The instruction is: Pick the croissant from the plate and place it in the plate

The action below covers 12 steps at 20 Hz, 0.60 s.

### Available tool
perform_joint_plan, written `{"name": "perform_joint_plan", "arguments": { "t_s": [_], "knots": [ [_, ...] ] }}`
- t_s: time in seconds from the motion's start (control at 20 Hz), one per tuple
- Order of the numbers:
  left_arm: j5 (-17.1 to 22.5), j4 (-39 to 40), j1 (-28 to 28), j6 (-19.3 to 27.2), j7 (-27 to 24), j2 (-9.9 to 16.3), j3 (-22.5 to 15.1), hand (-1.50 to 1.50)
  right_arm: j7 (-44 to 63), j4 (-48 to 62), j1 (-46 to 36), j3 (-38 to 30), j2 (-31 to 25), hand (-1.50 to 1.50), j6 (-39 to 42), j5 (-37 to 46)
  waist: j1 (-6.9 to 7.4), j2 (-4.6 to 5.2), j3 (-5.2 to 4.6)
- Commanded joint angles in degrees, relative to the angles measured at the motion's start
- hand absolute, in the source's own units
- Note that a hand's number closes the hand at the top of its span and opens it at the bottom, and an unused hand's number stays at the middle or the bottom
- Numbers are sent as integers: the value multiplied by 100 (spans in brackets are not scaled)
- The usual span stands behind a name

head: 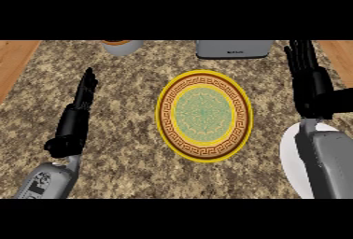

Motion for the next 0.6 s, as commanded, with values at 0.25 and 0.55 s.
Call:
{"name": "perform_joint_plan", "arguments": {
  "t_s": [0.25, 0.55],
  "knots": [
    [392, 696, 775, 19, 950, -5, 163, 0, 273, -444, 665, 1196, -696, 150, 3632, -1454, 59, 144, -166],
    [608, 693, 1081, 24, 1284, -146, 140, 0, -2809, -689, 1554, 767, -2420, 150, 2978, 1029, -254, 173, -113]
  ]
}}
